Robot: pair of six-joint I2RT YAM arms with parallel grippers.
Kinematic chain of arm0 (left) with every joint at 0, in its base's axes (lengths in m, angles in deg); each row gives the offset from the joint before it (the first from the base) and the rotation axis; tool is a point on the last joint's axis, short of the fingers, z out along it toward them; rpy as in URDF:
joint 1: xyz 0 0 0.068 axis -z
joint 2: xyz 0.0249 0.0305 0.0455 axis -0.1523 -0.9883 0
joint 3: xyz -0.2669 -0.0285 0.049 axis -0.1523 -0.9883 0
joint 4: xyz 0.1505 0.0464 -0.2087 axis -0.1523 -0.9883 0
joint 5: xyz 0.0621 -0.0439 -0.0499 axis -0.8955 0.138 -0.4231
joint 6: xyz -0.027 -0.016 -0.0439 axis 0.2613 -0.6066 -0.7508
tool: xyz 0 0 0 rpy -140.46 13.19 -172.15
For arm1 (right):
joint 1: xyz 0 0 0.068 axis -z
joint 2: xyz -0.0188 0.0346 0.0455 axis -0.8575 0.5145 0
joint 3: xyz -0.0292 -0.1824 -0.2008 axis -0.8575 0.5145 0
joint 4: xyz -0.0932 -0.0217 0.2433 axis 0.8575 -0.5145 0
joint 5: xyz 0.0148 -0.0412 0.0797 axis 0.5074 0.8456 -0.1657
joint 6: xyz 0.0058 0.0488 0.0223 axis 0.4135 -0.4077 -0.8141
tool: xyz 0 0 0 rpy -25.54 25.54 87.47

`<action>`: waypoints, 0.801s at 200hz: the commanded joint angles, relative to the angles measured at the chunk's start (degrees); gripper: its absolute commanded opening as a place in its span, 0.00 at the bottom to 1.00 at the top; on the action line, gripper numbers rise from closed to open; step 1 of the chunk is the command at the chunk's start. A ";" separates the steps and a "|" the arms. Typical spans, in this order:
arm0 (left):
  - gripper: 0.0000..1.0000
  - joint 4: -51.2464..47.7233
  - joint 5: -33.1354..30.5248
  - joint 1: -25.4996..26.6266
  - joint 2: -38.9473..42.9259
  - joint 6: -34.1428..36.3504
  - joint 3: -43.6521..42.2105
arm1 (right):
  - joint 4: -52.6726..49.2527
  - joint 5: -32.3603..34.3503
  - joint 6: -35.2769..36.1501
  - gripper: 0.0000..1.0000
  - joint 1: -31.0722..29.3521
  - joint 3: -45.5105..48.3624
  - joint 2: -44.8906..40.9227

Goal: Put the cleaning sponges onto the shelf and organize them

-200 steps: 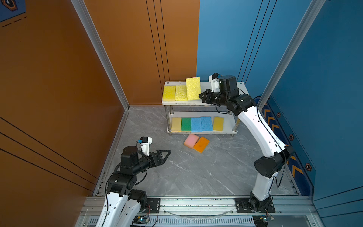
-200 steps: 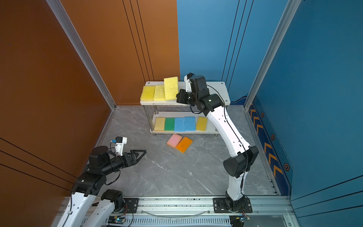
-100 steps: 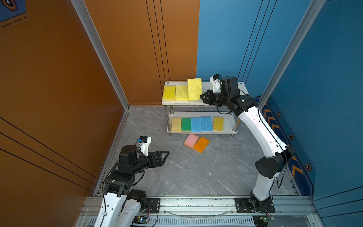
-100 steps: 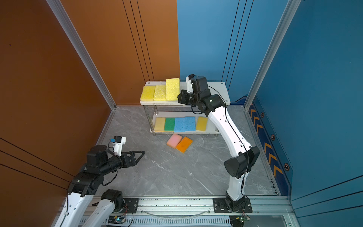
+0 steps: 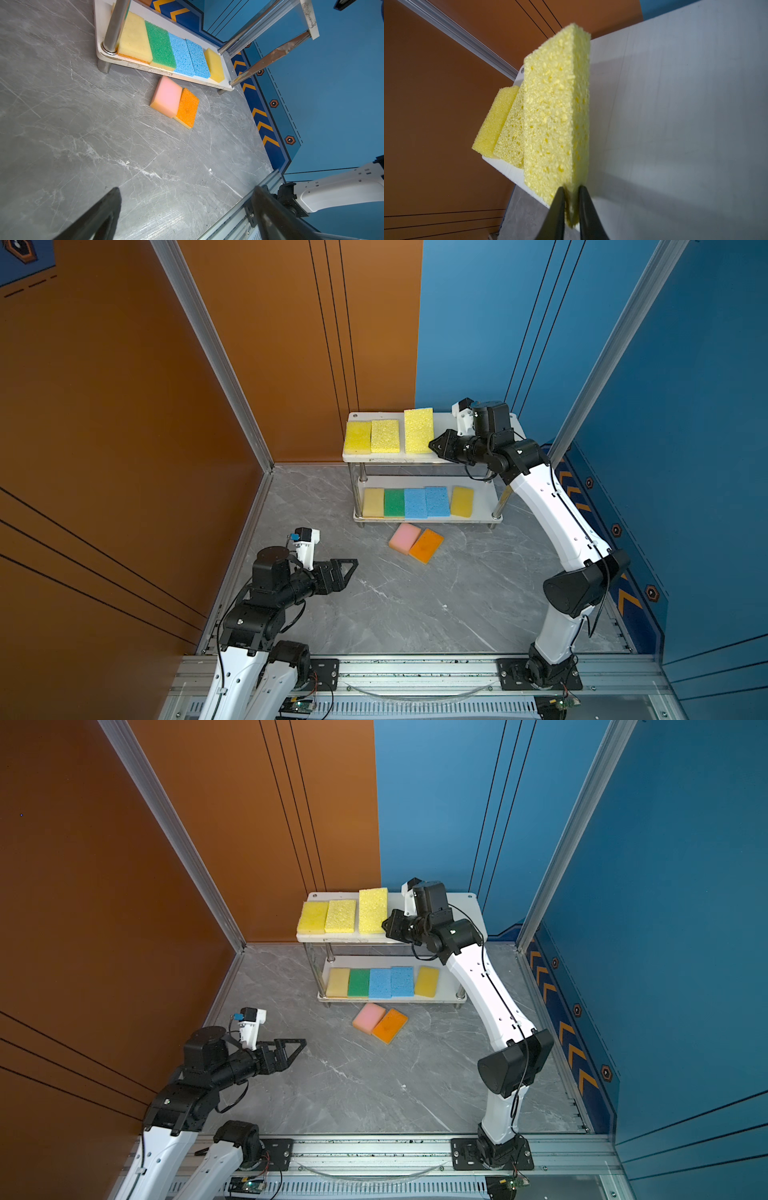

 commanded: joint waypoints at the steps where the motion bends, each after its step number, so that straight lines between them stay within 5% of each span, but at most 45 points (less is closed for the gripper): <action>1: 0.98 -0.58 -0.59 -0.49 -0.13 0.93 -0.39 | 0.79 -1.71 -0.67 0.38 0.34 -0.75 0.24; 22: 0.98 -0.58 -0.64 -0.45 -0.11 0.98 -0.39 | 0.79 -1.64 -0.67 0.53 0.34 -1.03 0.47; 41: 0.98 -0.58 -0.56 -0.46 -0.02 0.97 -0.39 | 0.79 -1.06 -0.42 0.57 0.43 -1.12 0.46; 160: 0.98 -0.58 -0.63 -0.41 -0.25 1.01 -0.41 | 0.79 -4.00 -1.28 0.59 1.13 -9.12 8.89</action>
